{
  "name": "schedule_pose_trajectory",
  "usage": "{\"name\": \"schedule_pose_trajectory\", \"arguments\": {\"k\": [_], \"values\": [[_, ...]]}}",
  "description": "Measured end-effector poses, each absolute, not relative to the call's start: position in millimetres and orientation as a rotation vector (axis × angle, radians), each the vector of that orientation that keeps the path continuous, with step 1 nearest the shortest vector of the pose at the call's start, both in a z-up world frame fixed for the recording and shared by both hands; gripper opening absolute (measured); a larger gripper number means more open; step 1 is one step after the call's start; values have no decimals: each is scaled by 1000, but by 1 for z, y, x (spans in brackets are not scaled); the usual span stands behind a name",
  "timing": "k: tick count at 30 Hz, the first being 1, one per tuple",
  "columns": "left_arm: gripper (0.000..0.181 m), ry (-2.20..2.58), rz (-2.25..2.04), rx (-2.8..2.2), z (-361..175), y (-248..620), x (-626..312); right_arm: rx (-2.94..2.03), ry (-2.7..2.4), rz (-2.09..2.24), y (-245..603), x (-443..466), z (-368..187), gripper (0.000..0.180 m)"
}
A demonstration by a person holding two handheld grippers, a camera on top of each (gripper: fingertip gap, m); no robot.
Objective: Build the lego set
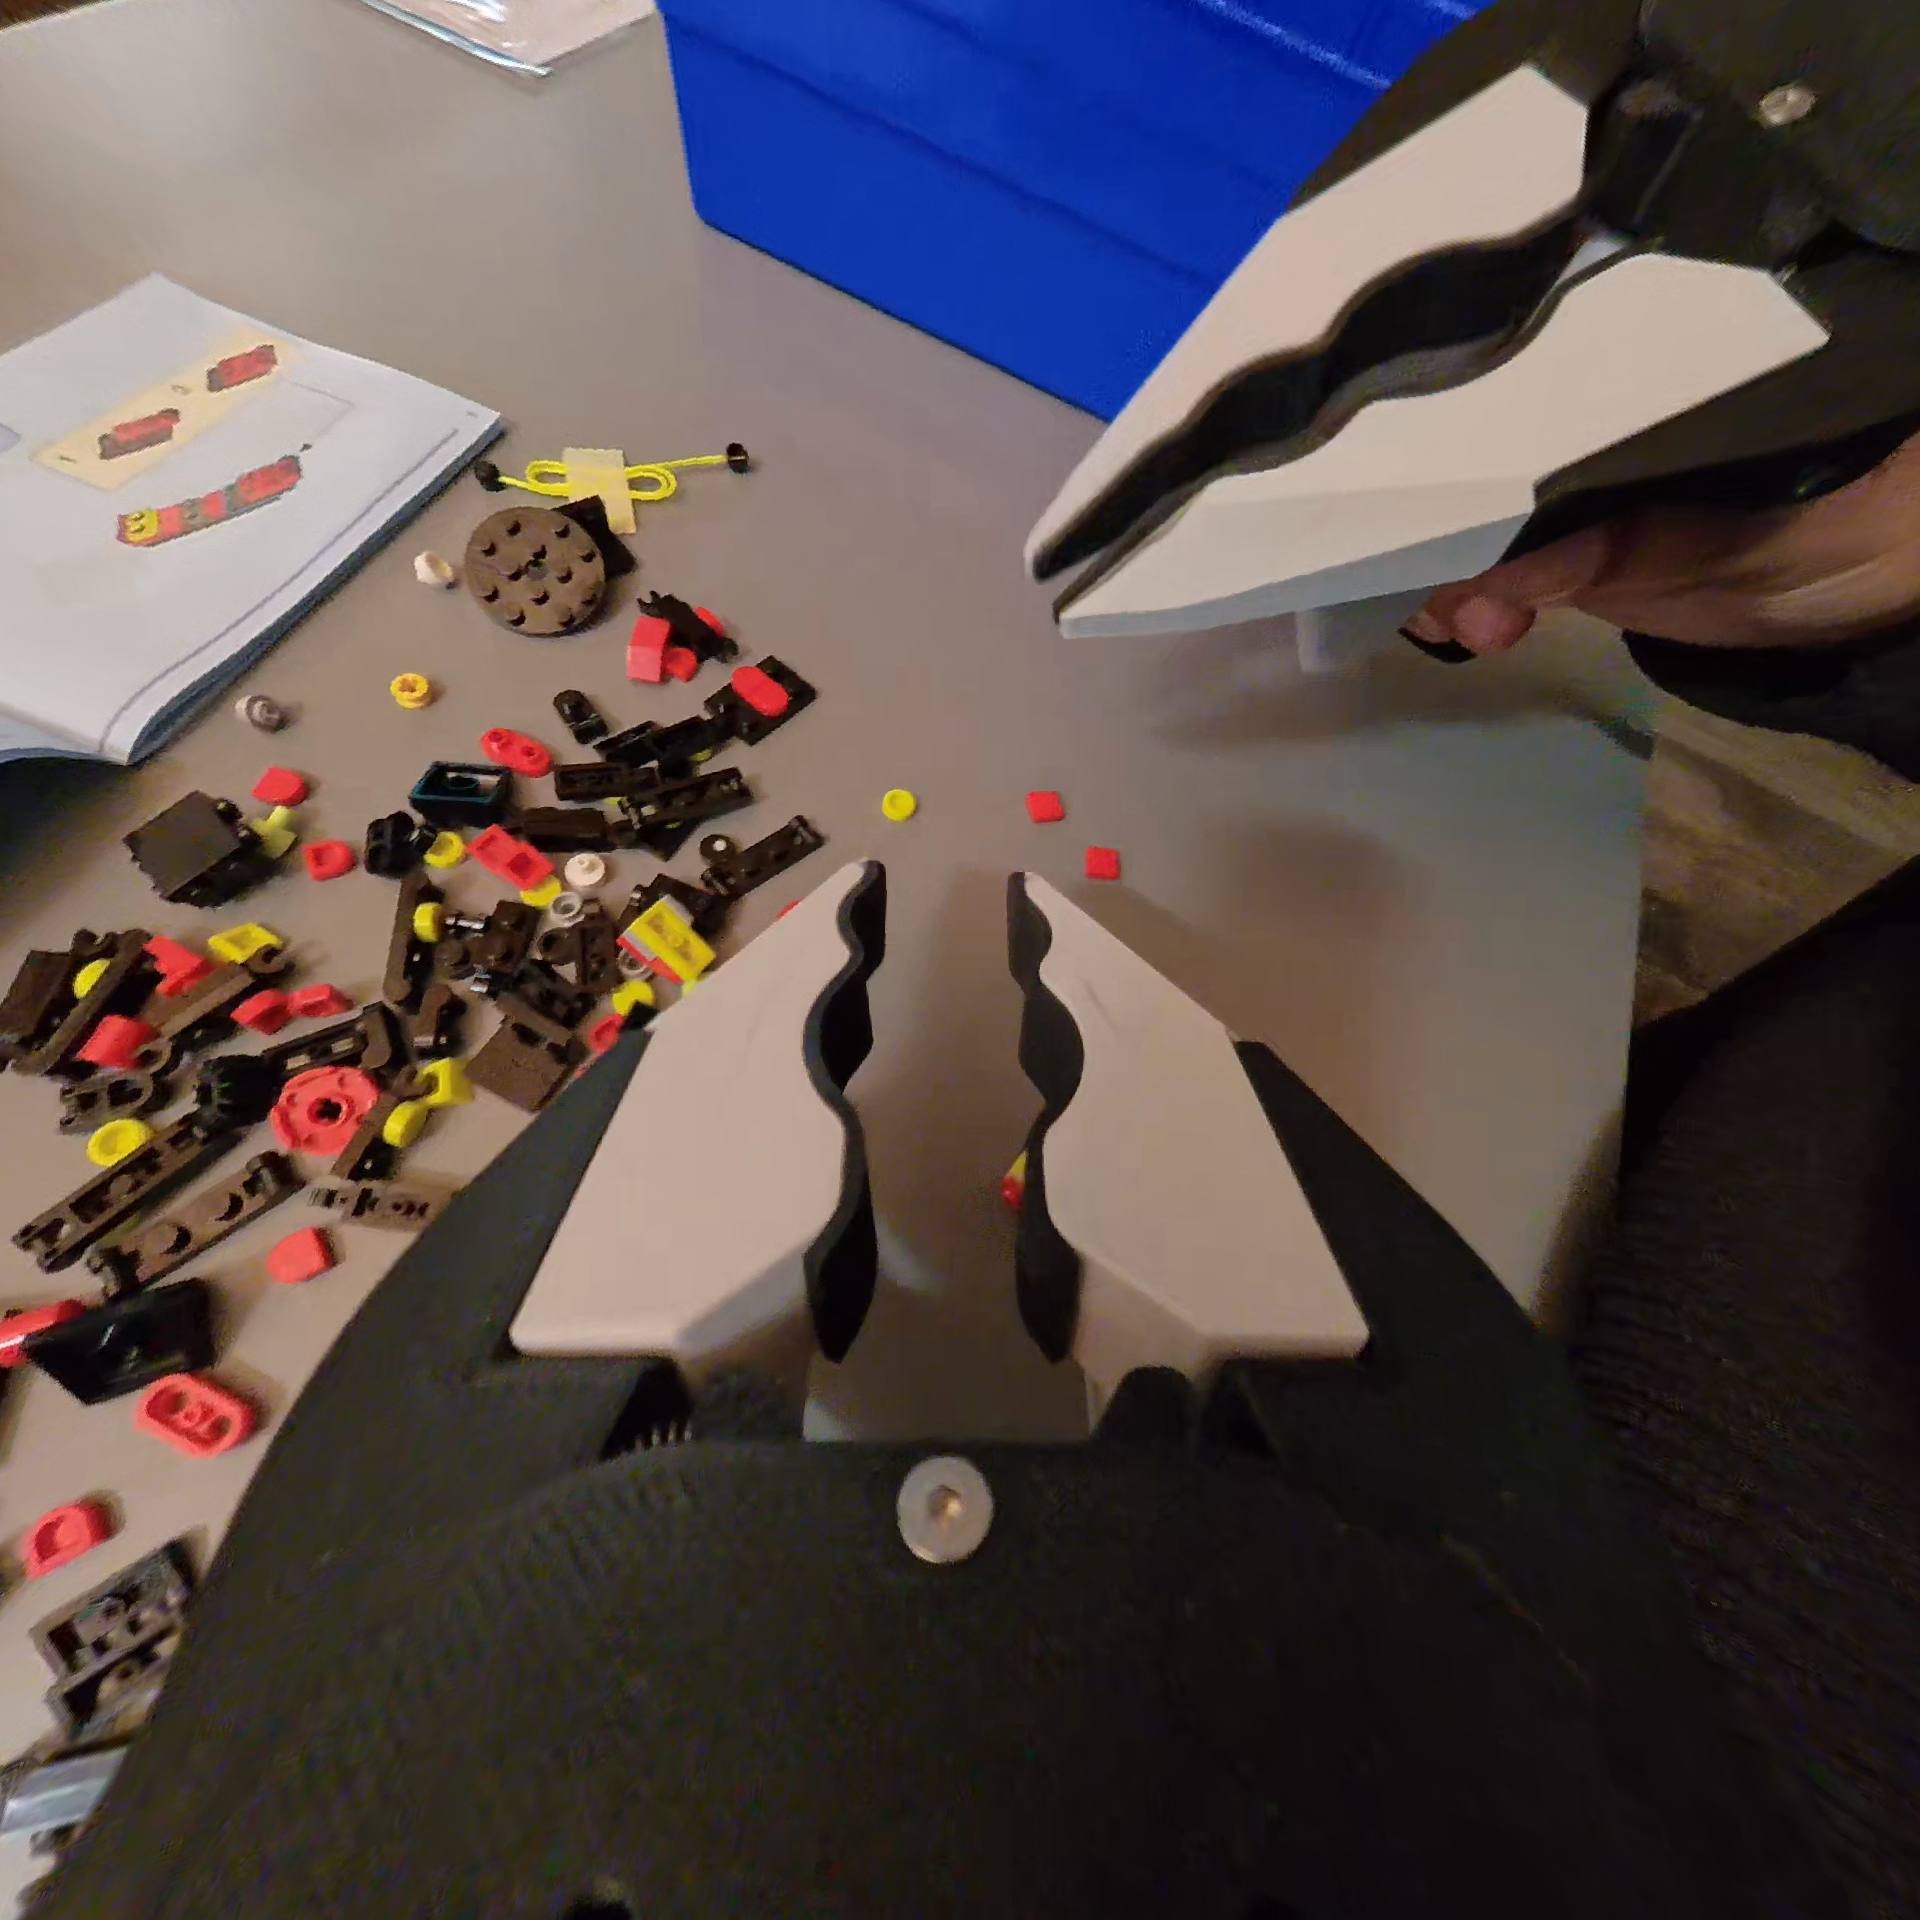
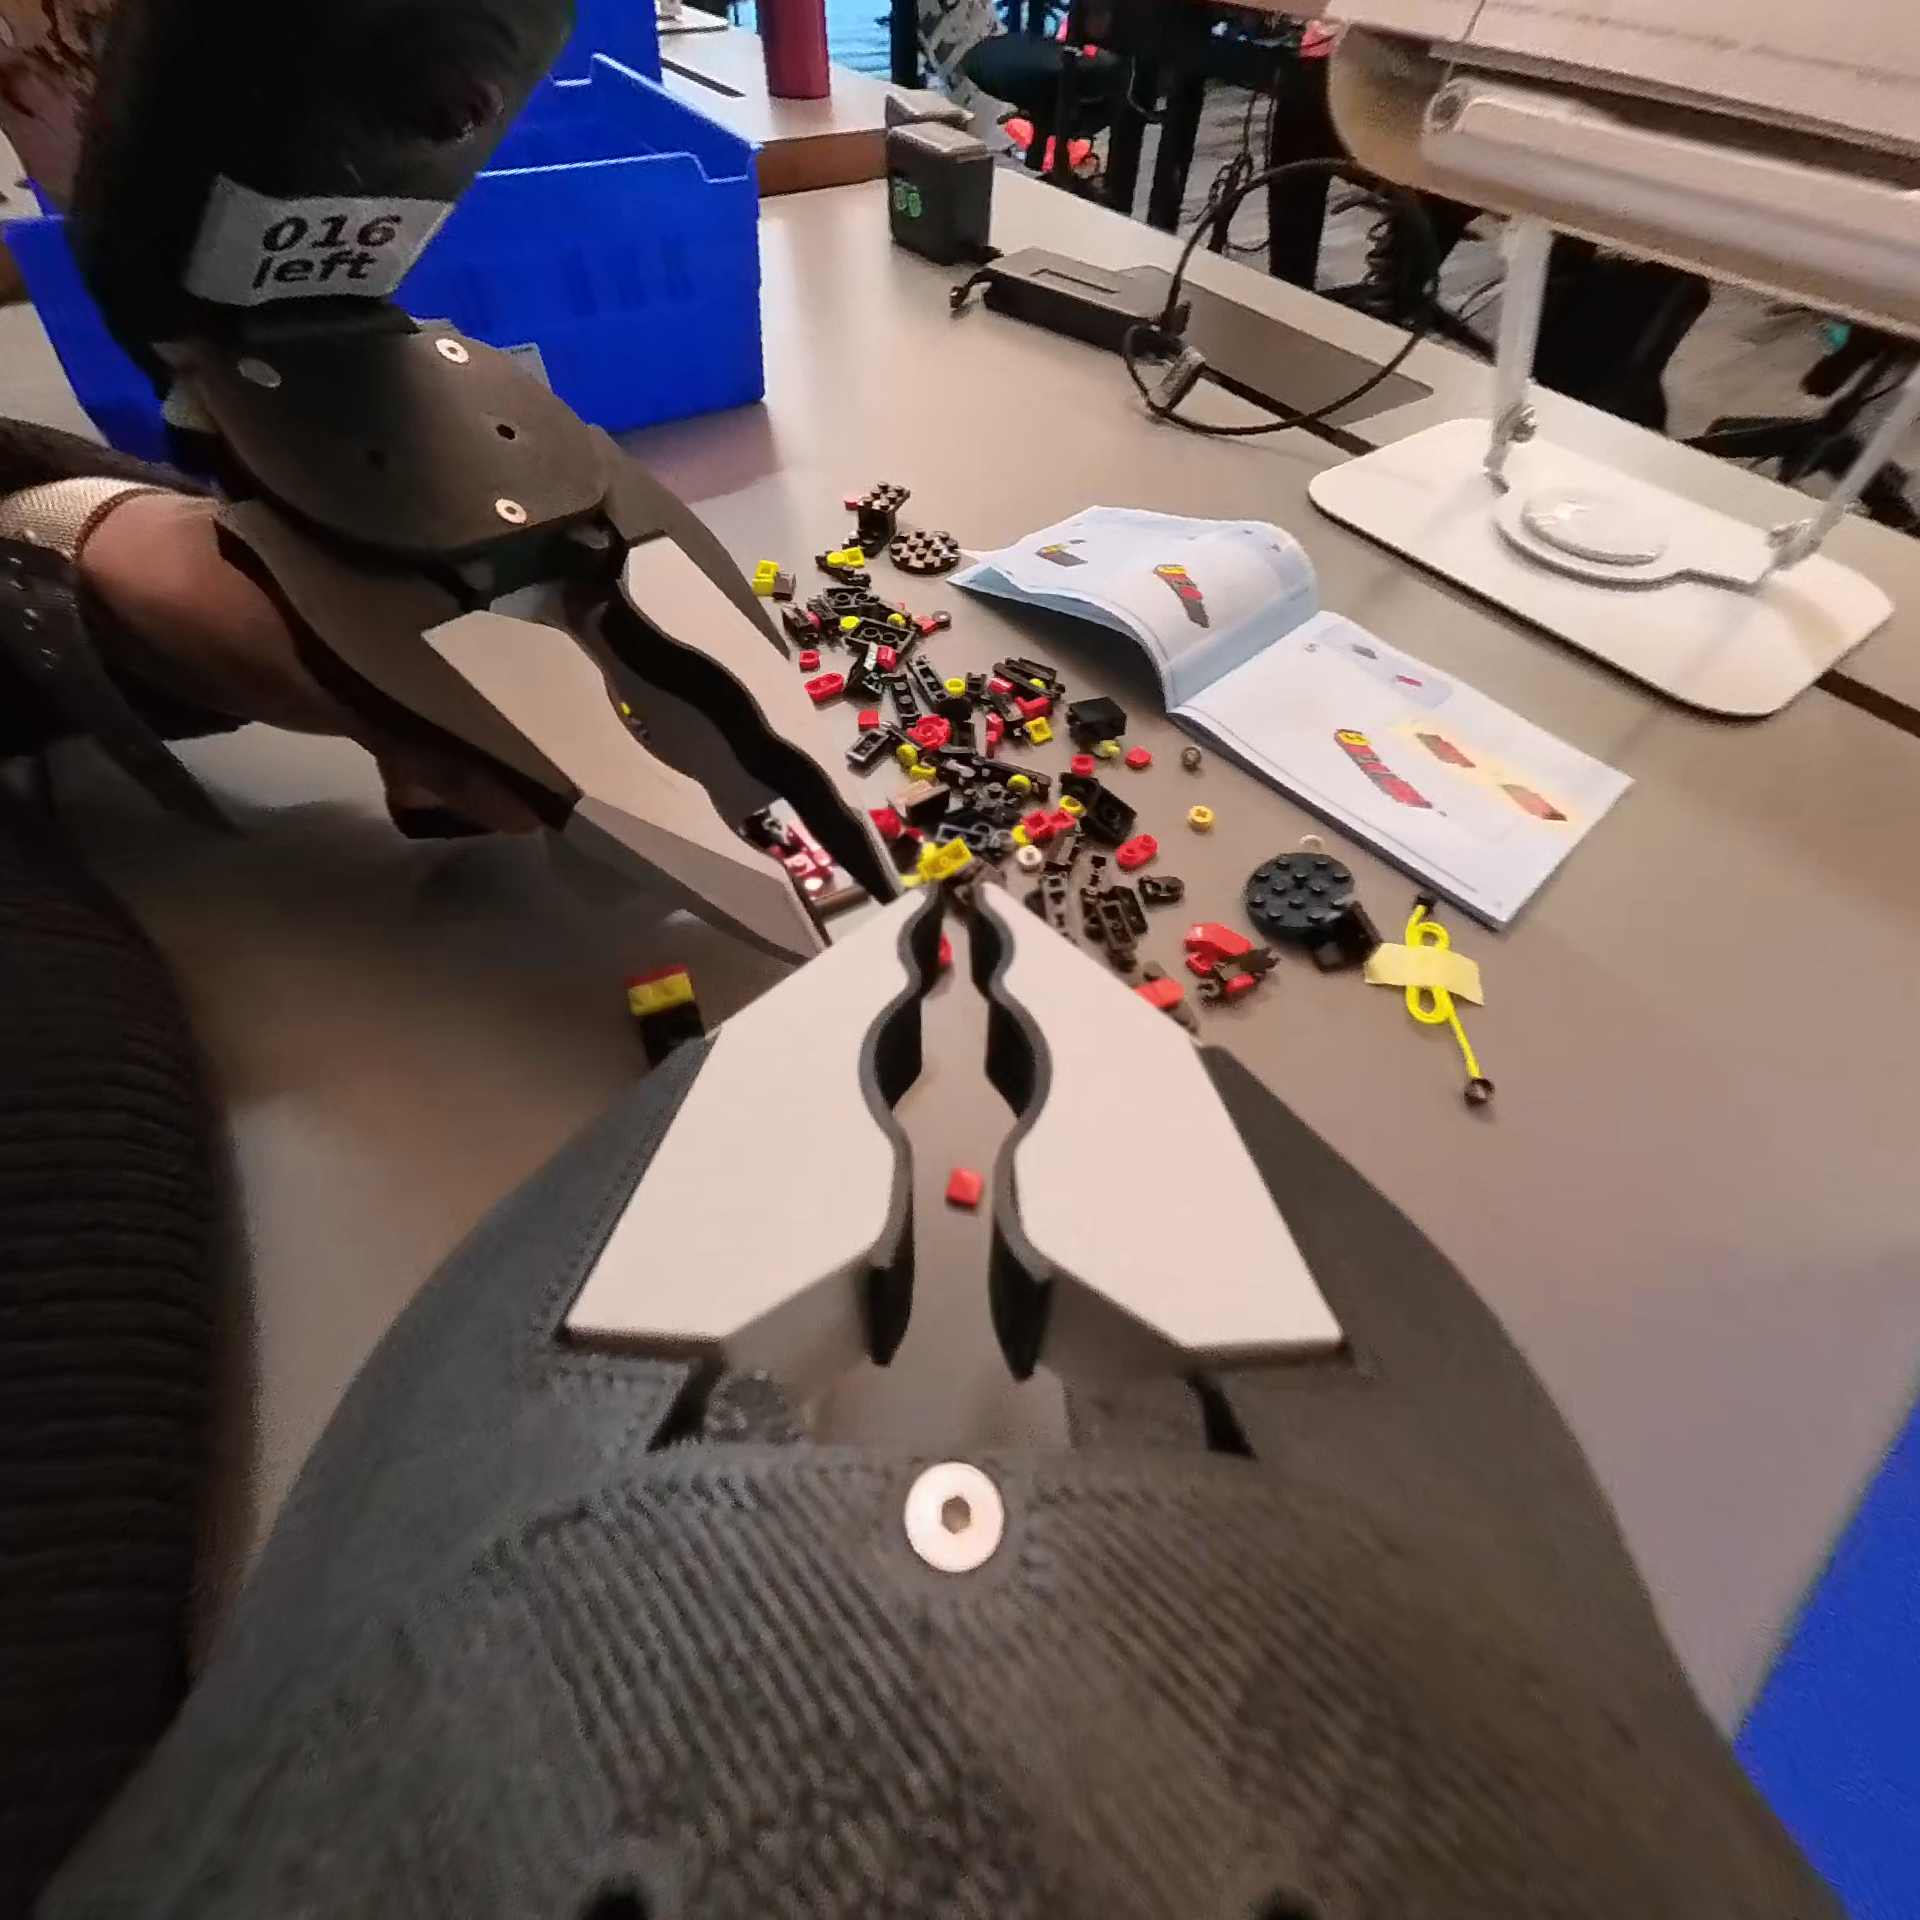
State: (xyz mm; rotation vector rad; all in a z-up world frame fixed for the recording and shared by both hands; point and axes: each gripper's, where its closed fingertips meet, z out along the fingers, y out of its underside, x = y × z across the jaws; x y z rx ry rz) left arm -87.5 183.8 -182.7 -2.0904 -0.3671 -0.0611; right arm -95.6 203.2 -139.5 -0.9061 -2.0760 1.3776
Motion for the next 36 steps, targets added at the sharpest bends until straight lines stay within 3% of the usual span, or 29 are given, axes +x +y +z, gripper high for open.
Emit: {"name": "schedule_pose_trajectory", "arguments": {"k": [12,14,17,26,36], "values": [[21,-513,-138,-1981,-175,167,-97,-1158,-2139,1622,195,-110,-146,0],[12,-523,-156,-1994,-177,165,-97,-1194,-2144,1650,196,-111,-148,0],[3,-557,-187,-2006,-181,164,-98,-1164,-2139,1603,200,-113,-150,0],[0,-620,-75,-2064,-194,160,-111,-846,-2130,1195,209,-117,-158,0],[0,-667,-40,-2046,-191,159,-117,-1146,-2187,1403,203,-109,-161,0]]}}
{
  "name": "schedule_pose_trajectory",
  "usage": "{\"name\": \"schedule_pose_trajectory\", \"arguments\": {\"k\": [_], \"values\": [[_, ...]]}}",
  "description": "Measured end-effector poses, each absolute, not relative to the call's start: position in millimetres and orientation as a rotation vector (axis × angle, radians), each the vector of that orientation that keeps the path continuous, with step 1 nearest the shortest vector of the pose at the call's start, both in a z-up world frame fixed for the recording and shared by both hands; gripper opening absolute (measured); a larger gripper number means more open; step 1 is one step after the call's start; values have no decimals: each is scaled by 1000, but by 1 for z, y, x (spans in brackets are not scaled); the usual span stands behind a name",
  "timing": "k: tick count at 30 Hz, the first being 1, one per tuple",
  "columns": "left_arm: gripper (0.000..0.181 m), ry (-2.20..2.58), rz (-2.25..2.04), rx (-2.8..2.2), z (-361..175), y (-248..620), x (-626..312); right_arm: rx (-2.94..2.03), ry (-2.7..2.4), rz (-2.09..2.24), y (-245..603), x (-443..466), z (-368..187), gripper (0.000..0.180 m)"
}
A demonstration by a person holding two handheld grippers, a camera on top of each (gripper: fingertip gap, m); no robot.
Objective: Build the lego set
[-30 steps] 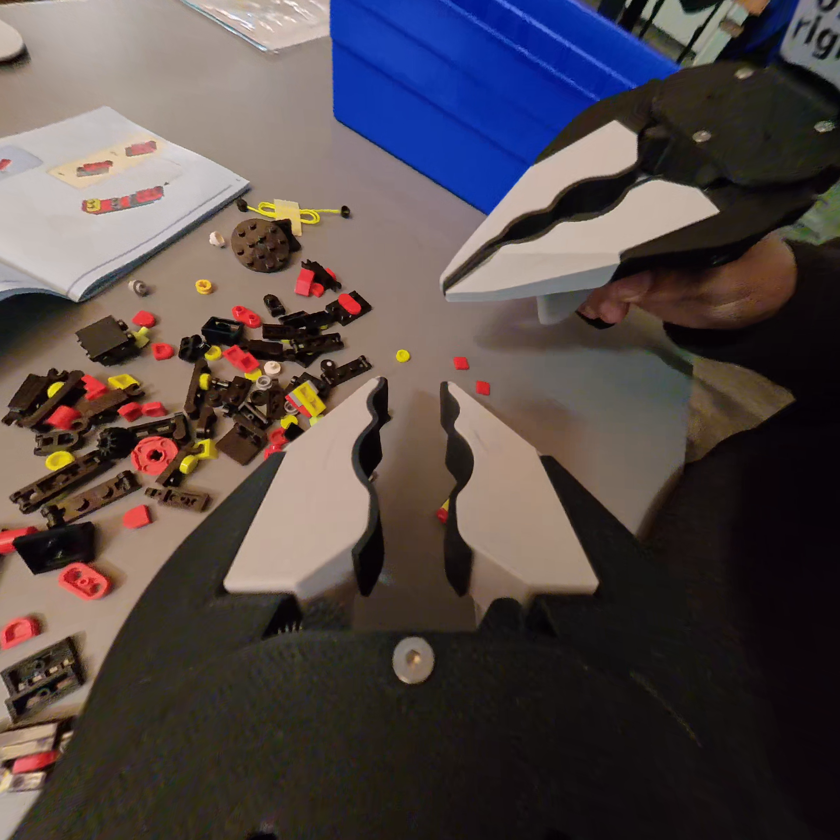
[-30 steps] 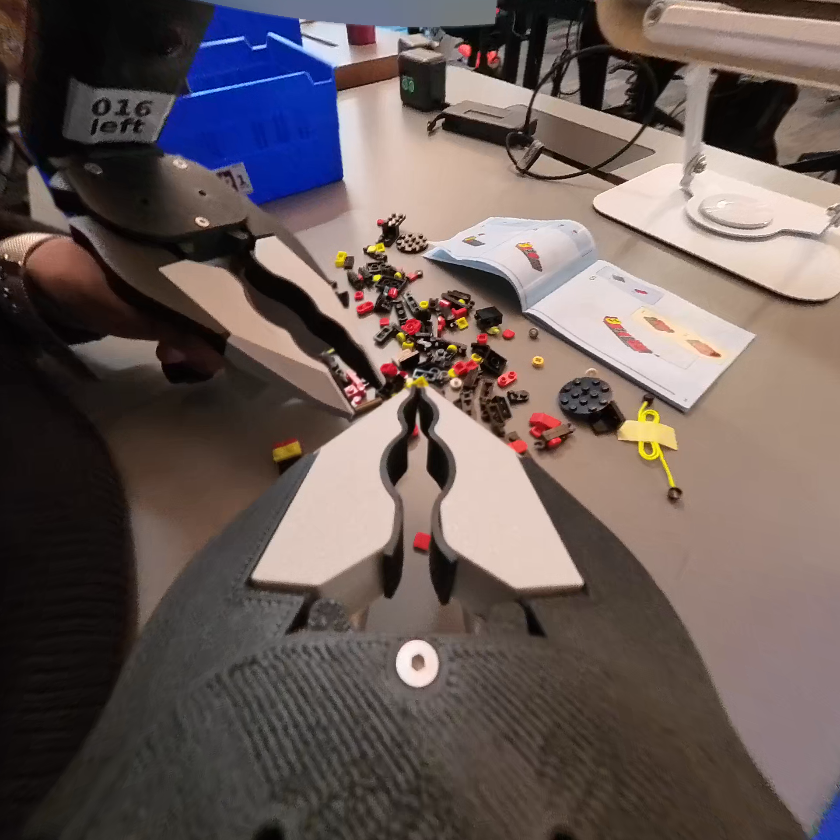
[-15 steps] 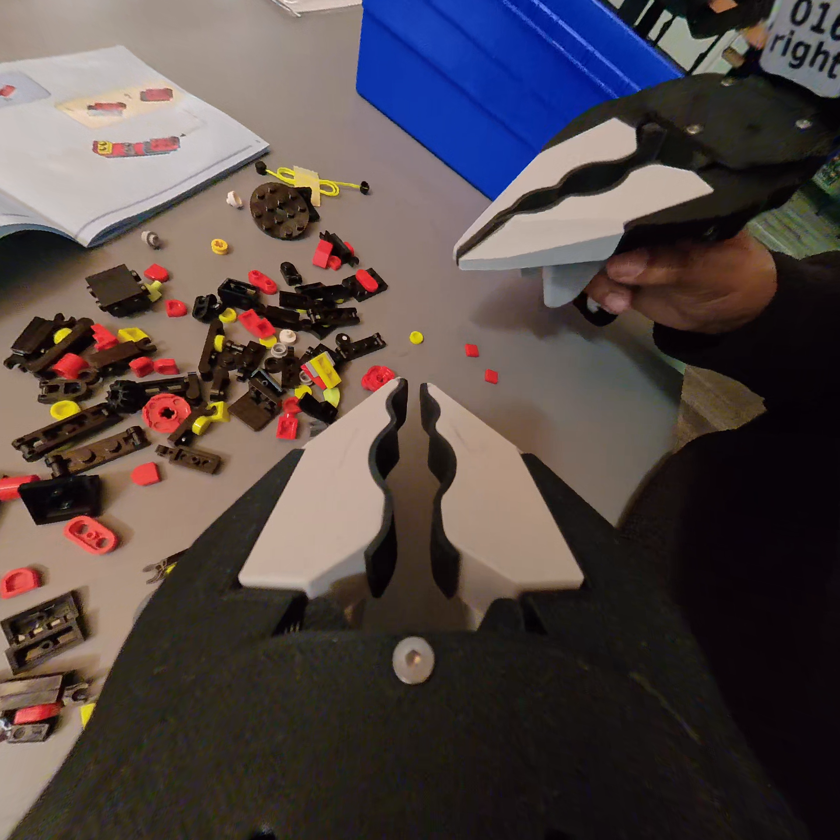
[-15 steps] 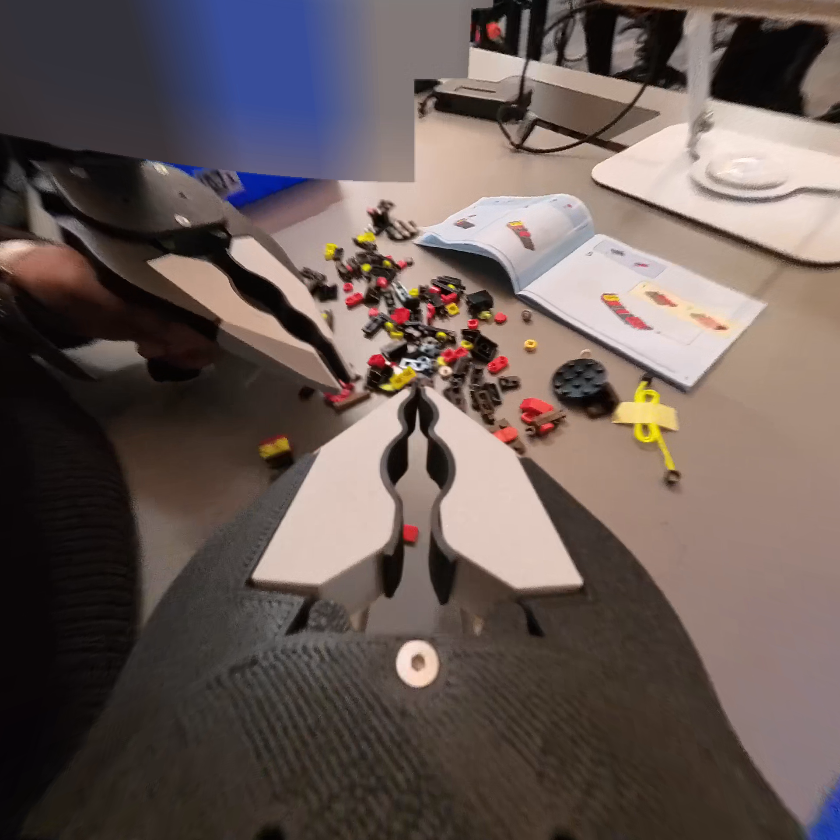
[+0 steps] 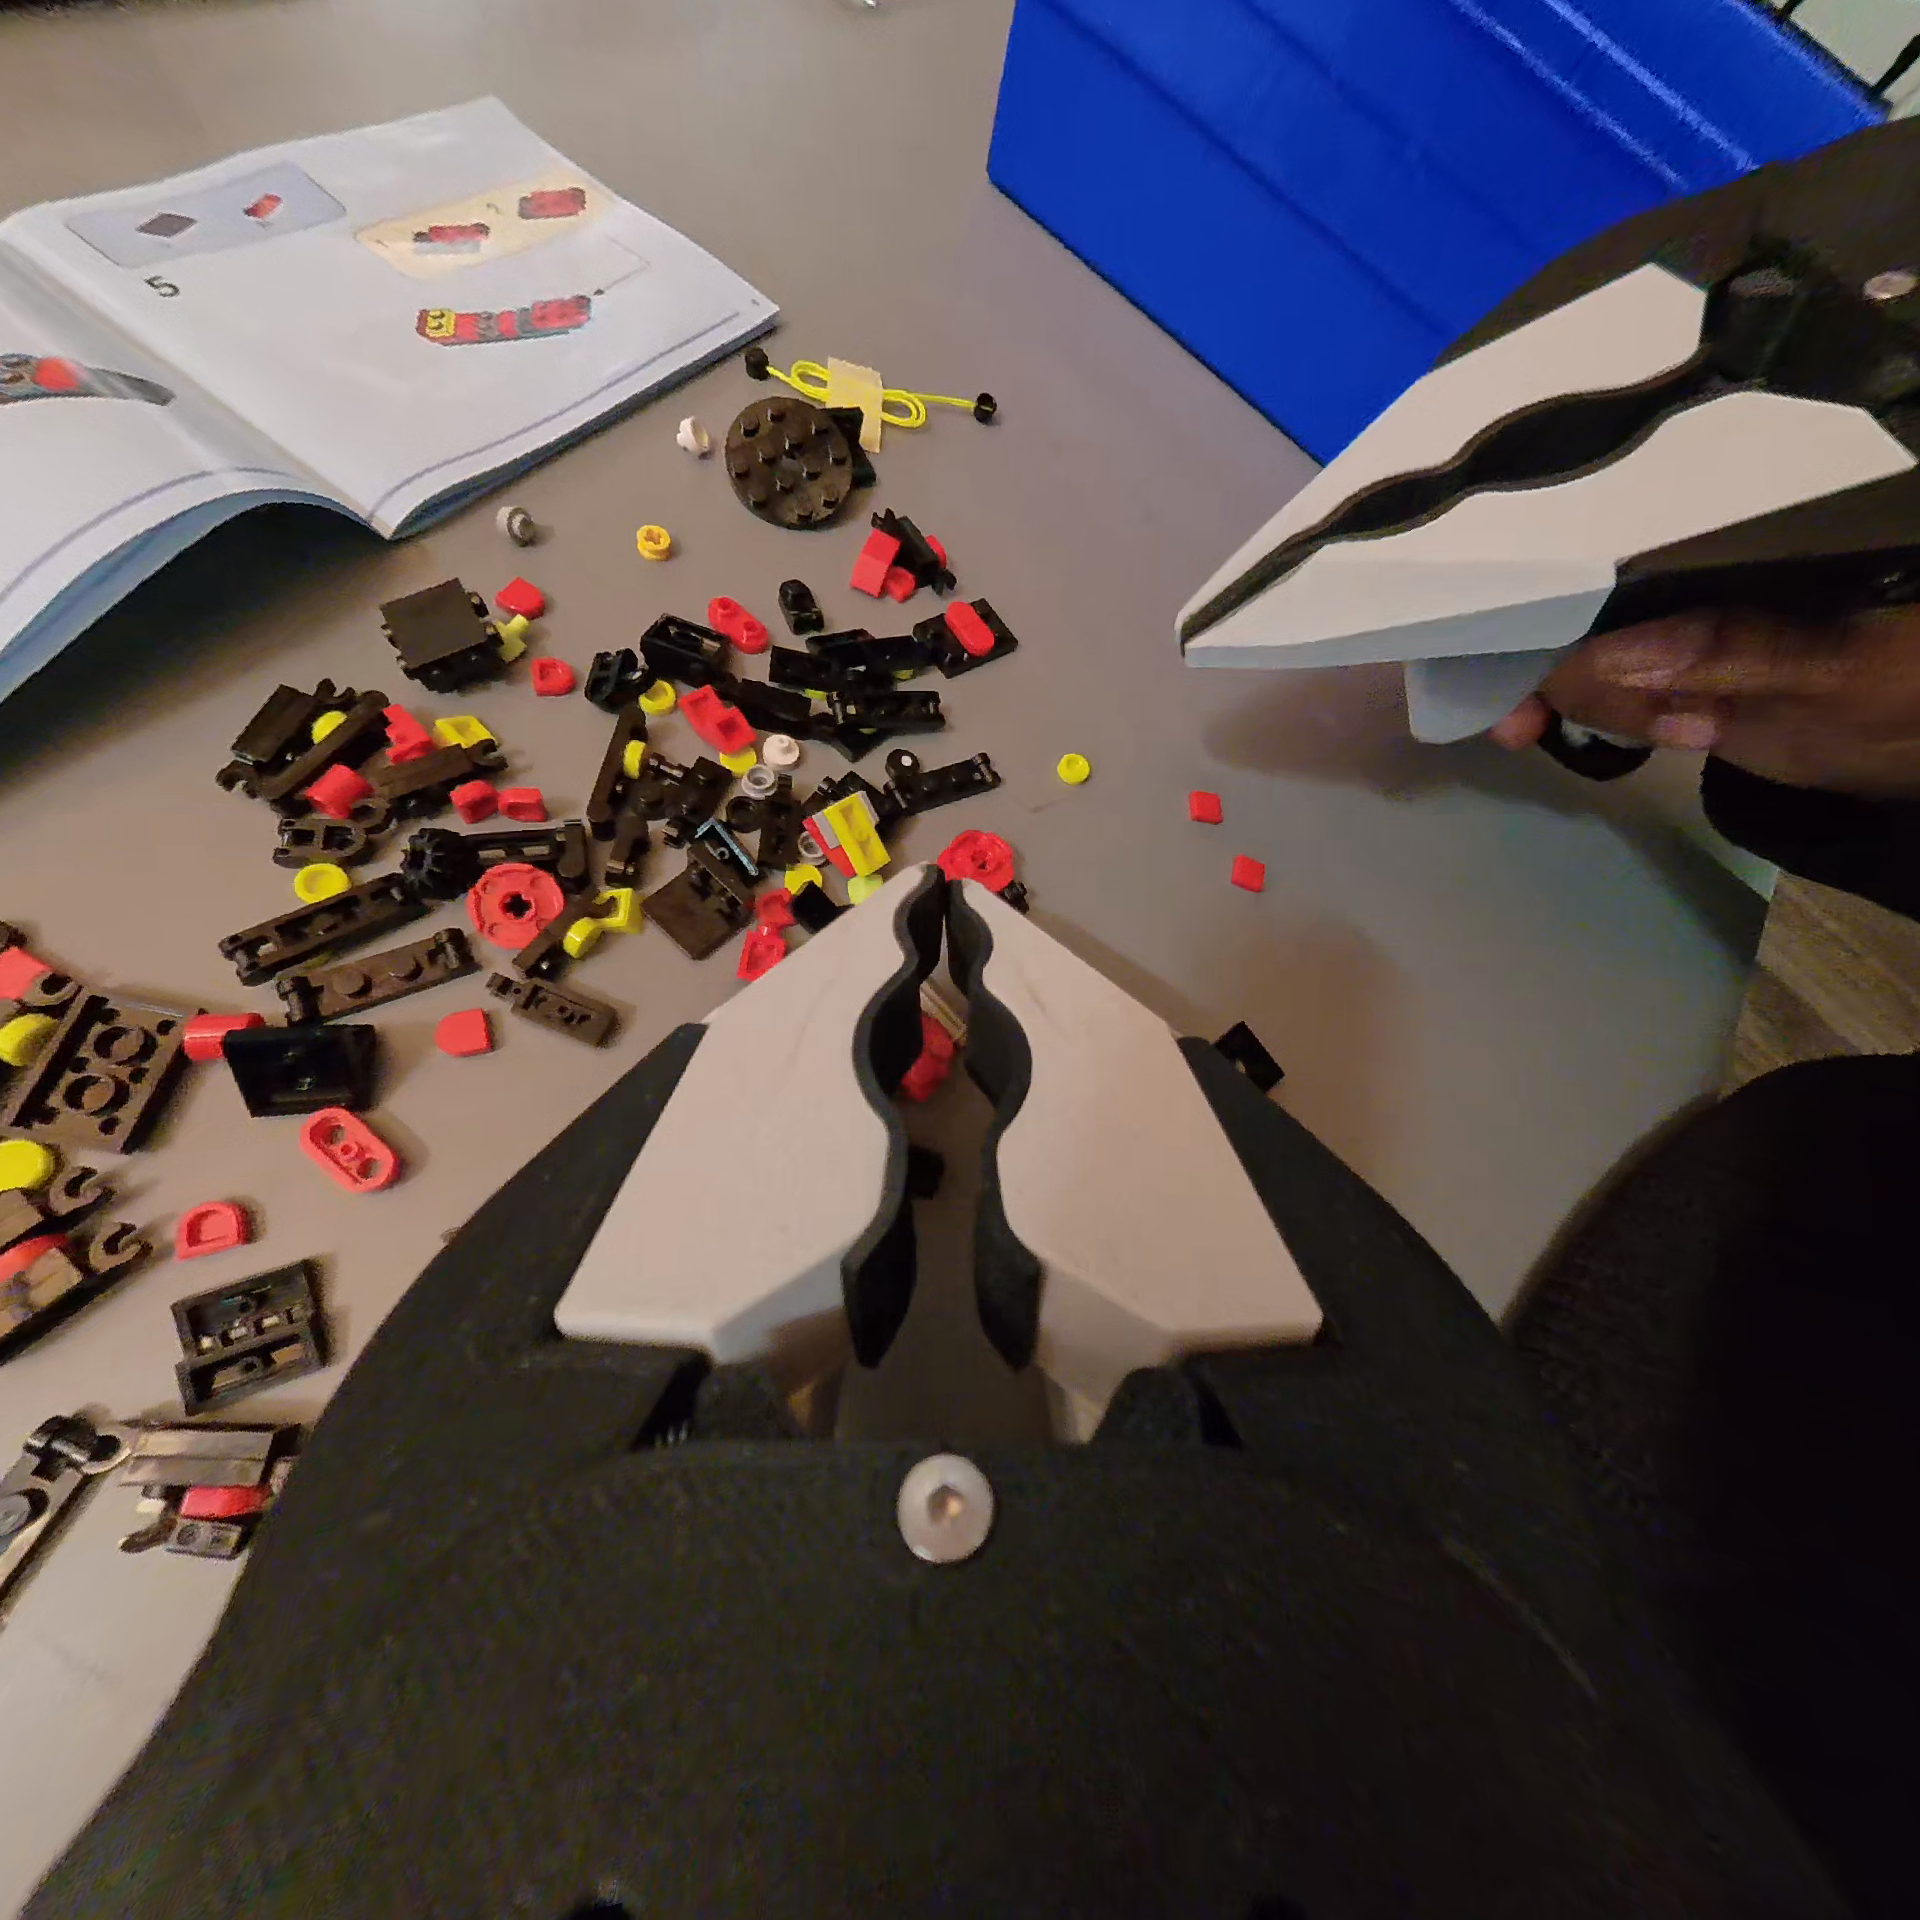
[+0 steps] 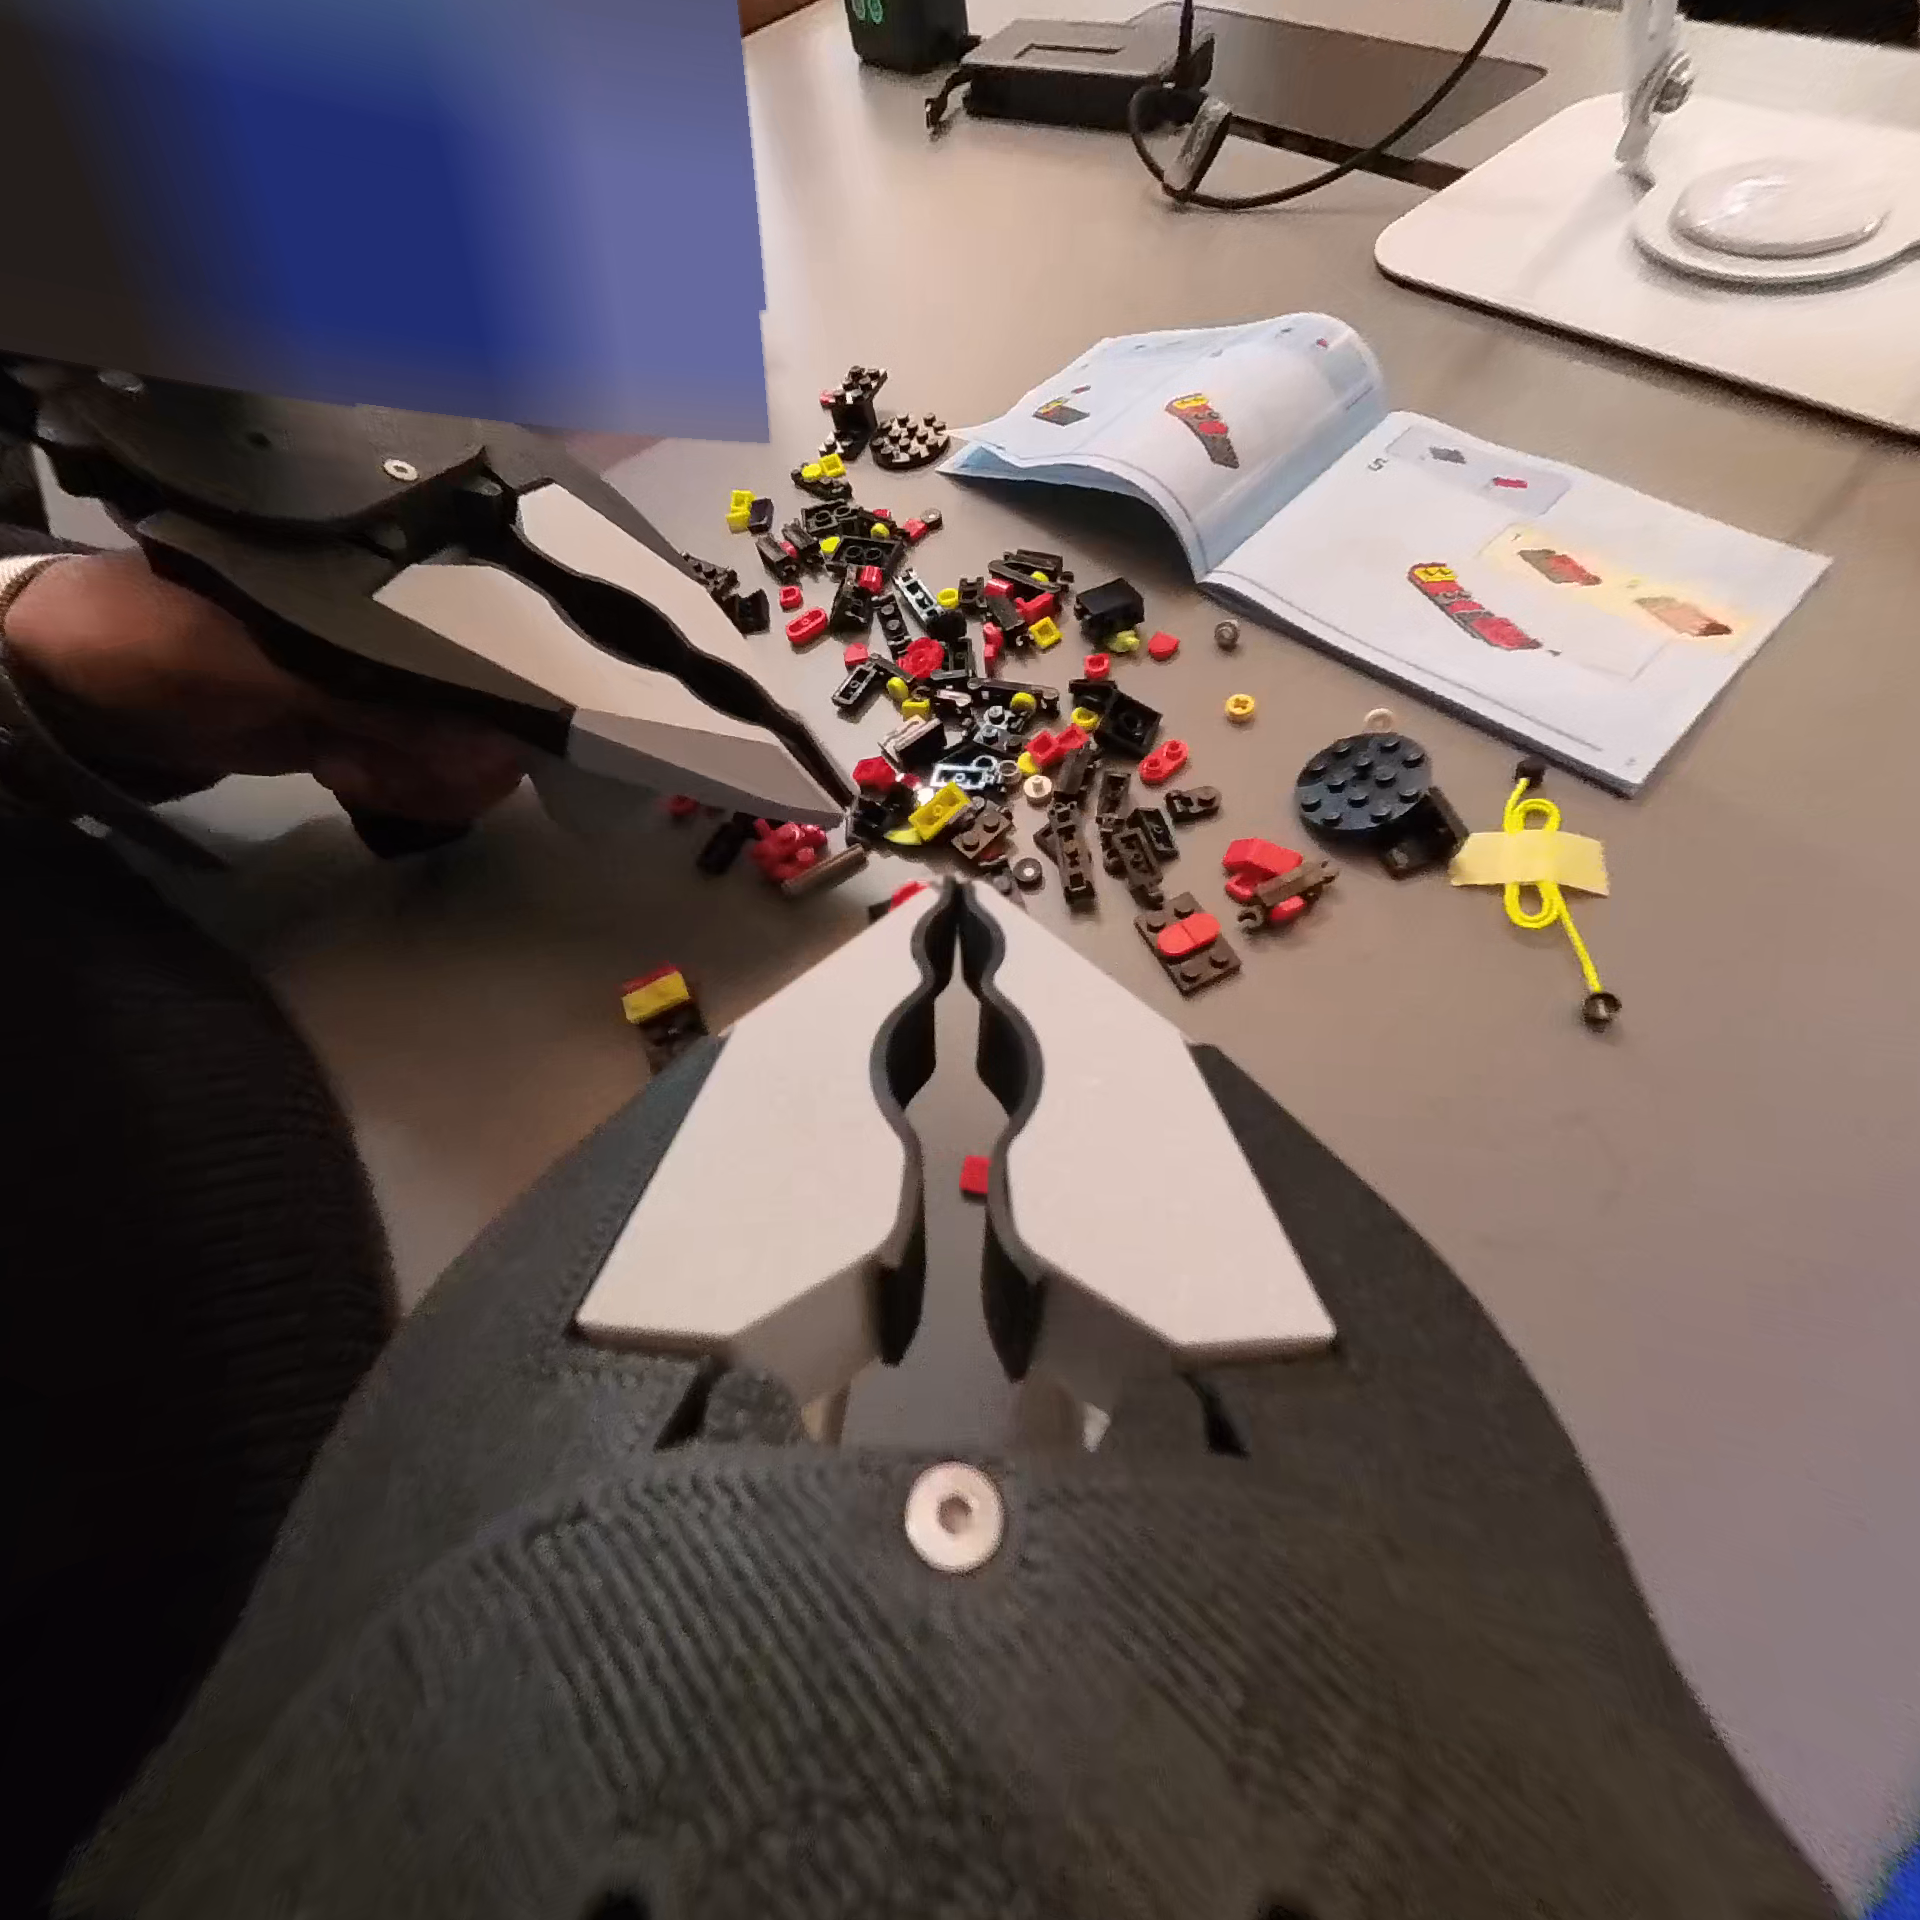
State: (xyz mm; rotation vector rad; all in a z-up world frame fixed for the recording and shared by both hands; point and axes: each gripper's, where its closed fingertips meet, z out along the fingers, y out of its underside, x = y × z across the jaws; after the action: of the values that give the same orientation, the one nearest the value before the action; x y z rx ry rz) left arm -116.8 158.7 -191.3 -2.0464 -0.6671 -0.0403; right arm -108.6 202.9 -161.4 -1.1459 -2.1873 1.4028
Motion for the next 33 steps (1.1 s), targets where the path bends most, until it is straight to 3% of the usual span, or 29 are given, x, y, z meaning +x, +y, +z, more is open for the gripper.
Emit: {"name": "schedule_pose_trajectory", "arguments": {"k": [33], "values": [[0,-576,7,-2067,-189,164,-107,-1182,-2036,1287,223,-126,-161,1]]}}
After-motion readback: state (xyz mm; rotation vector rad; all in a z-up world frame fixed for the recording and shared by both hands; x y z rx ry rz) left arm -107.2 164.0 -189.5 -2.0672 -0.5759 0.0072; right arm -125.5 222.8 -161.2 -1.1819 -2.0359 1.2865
